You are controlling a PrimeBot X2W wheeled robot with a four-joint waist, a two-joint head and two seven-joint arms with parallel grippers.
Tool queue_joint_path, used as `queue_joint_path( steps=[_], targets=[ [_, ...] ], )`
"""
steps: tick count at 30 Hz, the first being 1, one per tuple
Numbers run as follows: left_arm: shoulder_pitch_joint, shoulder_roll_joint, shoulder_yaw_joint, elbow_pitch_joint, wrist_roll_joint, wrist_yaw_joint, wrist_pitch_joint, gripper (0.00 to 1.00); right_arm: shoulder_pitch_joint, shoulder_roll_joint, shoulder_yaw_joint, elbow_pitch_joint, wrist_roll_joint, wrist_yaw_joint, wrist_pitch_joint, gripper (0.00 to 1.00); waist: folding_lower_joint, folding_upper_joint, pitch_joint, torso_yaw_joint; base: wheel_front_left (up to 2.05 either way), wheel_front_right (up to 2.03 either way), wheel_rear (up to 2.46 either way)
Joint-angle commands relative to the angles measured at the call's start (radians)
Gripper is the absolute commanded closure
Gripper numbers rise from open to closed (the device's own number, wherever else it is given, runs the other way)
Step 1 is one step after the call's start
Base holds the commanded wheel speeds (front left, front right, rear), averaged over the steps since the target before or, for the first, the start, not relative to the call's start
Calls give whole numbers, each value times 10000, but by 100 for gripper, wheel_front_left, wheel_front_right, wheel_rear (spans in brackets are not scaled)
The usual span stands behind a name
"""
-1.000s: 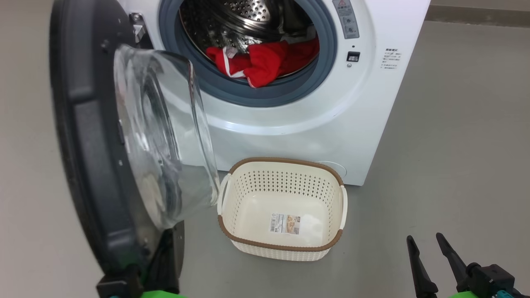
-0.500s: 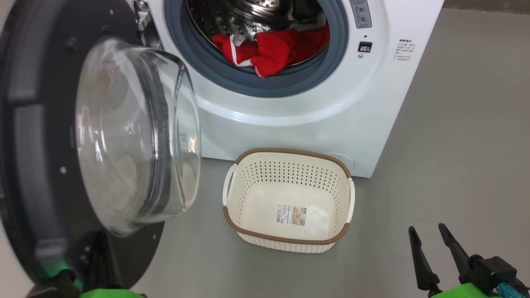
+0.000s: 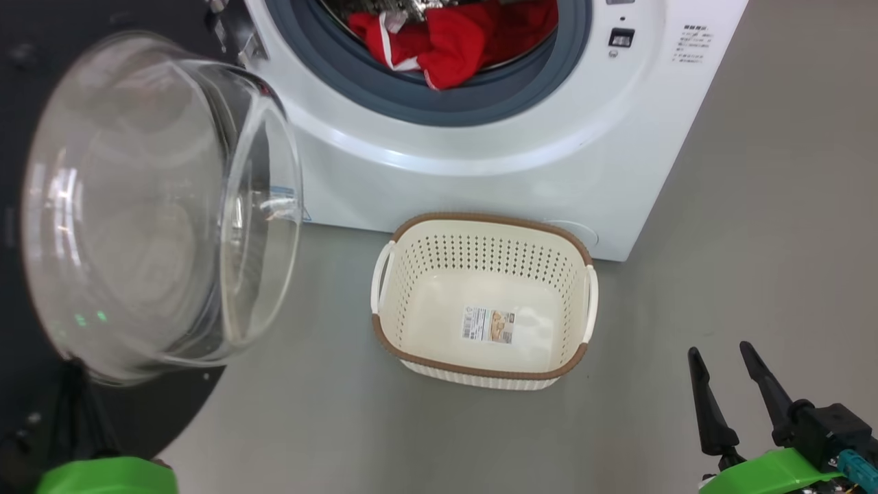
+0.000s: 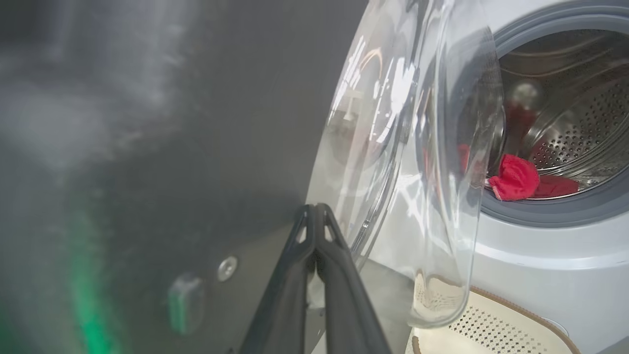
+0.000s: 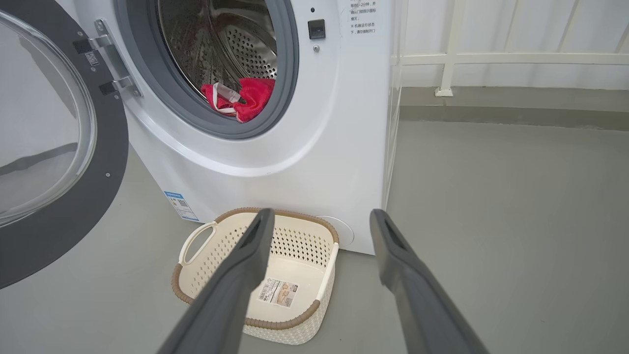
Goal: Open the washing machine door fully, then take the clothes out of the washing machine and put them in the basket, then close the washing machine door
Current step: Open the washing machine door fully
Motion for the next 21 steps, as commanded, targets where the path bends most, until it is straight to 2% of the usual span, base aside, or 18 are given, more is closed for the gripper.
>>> queue_joint_path(
  steps=[1, 15, 21],
  targets=[
    [-463, 311, 789, -3, 120, -36, -120, 100, -387, -172, 172, -299, -141, 35, -65, 0, 0, -1, 190, 38, 0, 0, 0],
    [-1171, 181, 3168, 1010, 770, -1065, -121, 100, -541, -374, 67, -476, -149, 35, -65, 0, 0, -1, 637, 119, 0, 0, 0],
    [-1304, 5, 3789, 1356, 1042, -1482, -121, 100, -537, -379, 78, -481, -171, 35, -65, 0, 0, -1, 638, 123, 0, 0, 0]
  ],
)
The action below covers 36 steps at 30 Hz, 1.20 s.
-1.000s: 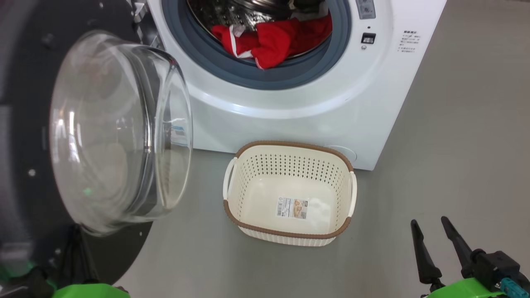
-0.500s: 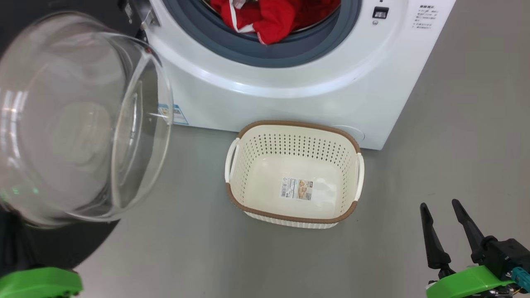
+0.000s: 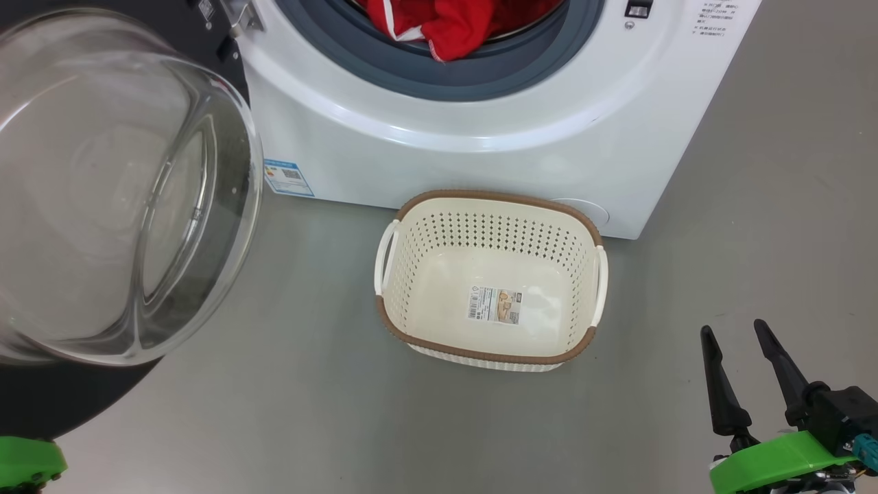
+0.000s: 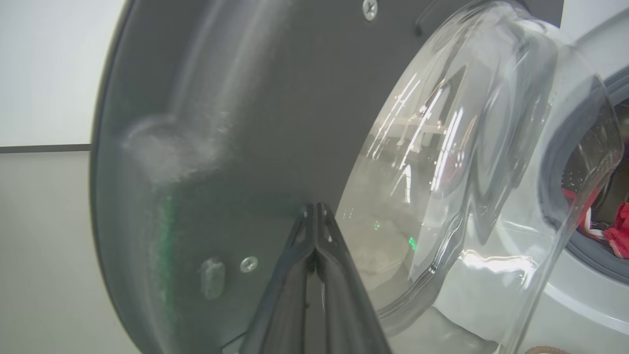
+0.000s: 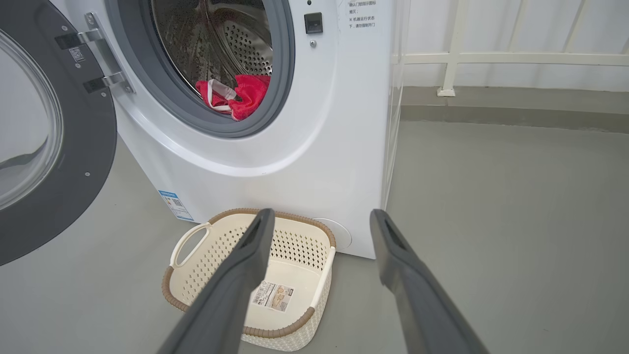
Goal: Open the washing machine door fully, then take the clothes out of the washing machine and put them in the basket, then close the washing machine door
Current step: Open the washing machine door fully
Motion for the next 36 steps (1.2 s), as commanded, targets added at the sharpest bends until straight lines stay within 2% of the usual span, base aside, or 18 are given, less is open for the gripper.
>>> queue_joint_path(
  steps=[1, 10, 14, 21, 27, 28, 29, 30, 31, 32, 36],
  targets=[
    [-348, 304, 695, -66, 258, -89, -77, 100, -206, -137, 241, -236, -118, 33, -65, 0, 0, 0, -38, -4, 0, 0, 0],
    [-31, -117, 890, -229, 808, -320, -78, 100, -227, -92, 339, -193, -80, 33, -65, 0, 0, 0, -199, -70, 0, 0, 0],
    [433, -440, 725, -732, 1132, -324, -78, 100, -245, -59, 431, -165, -58, 33, -65, 0, 0, 0, -354, -150, 0, 0, 0],
    [1654, -1205, -3, -2135, 1556, -277, -24, 100, -181, 9, 522, -108, -34, 33, -65, 0, 0, 0, -732, -252, 0, 0, 0],
    [2585, -1563, -1086, -3224, 1825, -257, 387, 100, -63, 56, 556, -131, -10, 33, -65, 0, 0, 0, -951, -321, 0, 0, 0],
    [2686, -1601, -1300, -3367, 1855, -262, 462, 94, -48, 61, 568, -138, -4, 33, -65, 0, 0, 0, -970, -348, 0, 0, 0],
    [2767, -1626, -1504, -3485, 1911, -267, 527, 72, -37, 67, 592, -139, 0, 33, -65, 0, 0, 0, -1010, -386, 0, 0, 0],
    [2838, -1651, -1718, -3577, 1926, -291, 624, 56, -20, 72, 610, -144, 6, 33, -65, 0, 0, 0, -1056, -424, 0, 0, 0],
    [2900, -1671, -1913, -3659, 1946, -296, 727, 18, -3, 77, 630, -147, 7, 33, -65, 0, 0, 0, -1092, -472, 0, 0, 0],
    [2929, -1685, -2110, -3744, 1999, -309, 787, 0, 13, 82, 632, -149, 14, 33, -65, 0, 0, 0, -1126, -517, 0, 0, 0],
    [2972, -1727, -2753, -3827, 2089, -343, 1087, 0, 74, 100, 702, -166, 44, 33, -65, 0, 0, 0, -1311, -772, 0, 0, 0]
  ],
)
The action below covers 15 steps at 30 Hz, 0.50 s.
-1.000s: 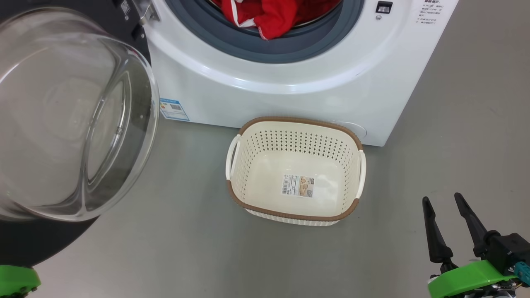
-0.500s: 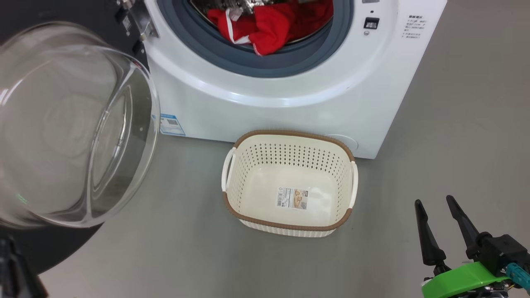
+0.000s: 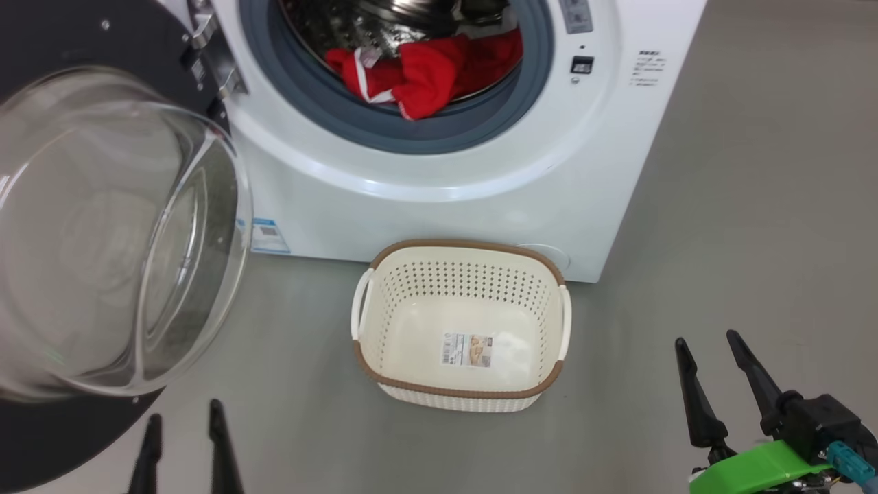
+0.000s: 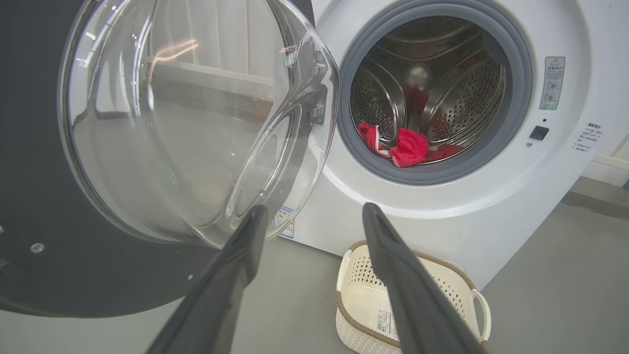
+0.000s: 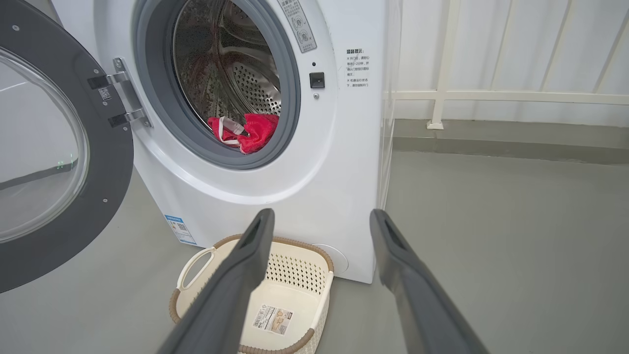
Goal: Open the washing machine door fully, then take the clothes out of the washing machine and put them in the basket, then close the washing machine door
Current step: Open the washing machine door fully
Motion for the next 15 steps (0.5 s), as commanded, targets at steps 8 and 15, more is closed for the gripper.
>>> queue_joint_path(
  steps=[8, 15],
  targets=[
    [-247, 53, -566, 69, 270, -335, 410, 0, 325, -28, 462, -297, 150, 33, -65, 0, 0, -1, -645, -870, 0, 0, 0],
    [-476, 198, -818, 417, 210, -632, 579, 0, 516, -26, 743, -356, 197, 33, -65, 0, 0, -1, -858, -1479, 0, 0, 0]
  ],
)
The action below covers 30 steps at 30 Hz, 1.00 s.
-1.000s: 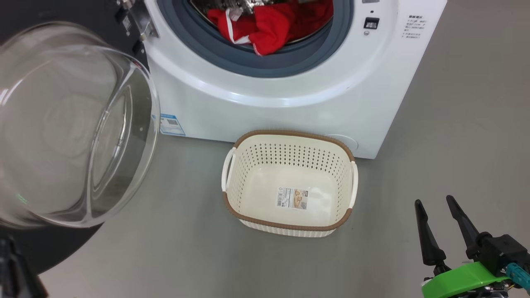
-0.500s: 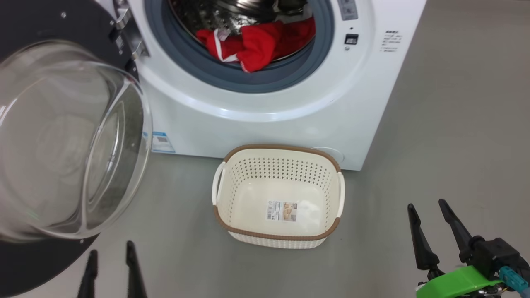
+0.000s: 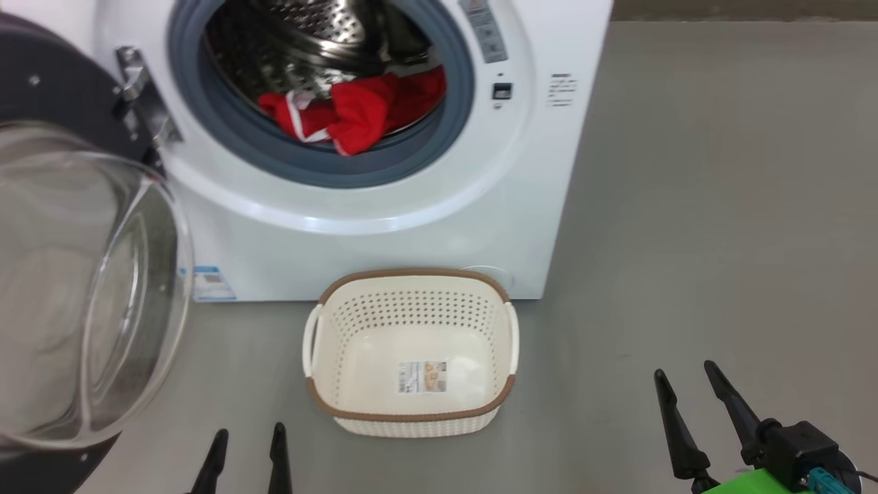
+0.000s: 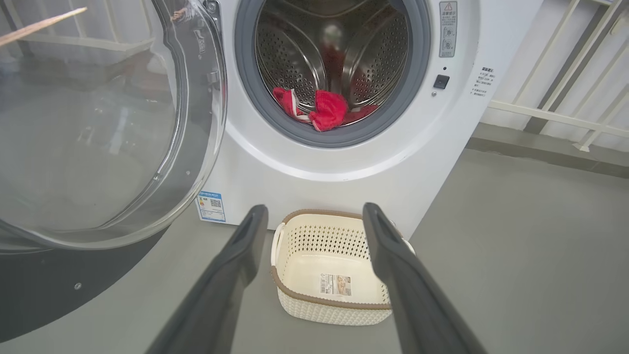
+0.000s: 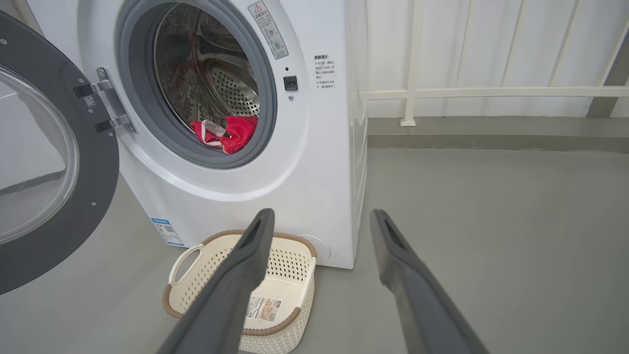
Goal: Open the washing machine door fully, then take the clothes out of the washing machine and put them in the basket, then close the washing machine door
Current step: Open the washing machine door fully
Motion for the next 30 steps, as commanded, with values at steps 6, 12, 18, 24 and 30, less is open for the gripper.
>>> queue_joint_path(
  steps=[6, 12, 18, 24, 30],
  targets=[
    [-459, 200, 263, -60, -10, -166, -6, 0, 43, -100, 396, -323, 29, 33, -65, 0, 0, 0, -383, -771, 0, 0, 0],
    [-461, 235, 231, -68, 32, -101, -54, 0, 149, -100, 445, -425, 73, 33, -65, 0, 0, 0, -463, -972, 0, 0, 0],
    [-444, 277, 197, -103, 41, -69, -85, 0, 207, -99, 489, -462, 106, 33, -65, 0, 0, 0, -460, -1076, 0, 0, 0],
    [-472, 315, 186, -117, 43, -28, -127, 0, 239, -99, 463, -458, 126, 33, -65, 0, 0, 0, -457, -1117, 0, 0, 0],
    [-497, 345, 179, -97, 23, 14, -141, 0, 221, -99, 463, -446, 155, 33, -65, 0, 0, 0, -439, -1137, 0, 0, 0]
  ],
)
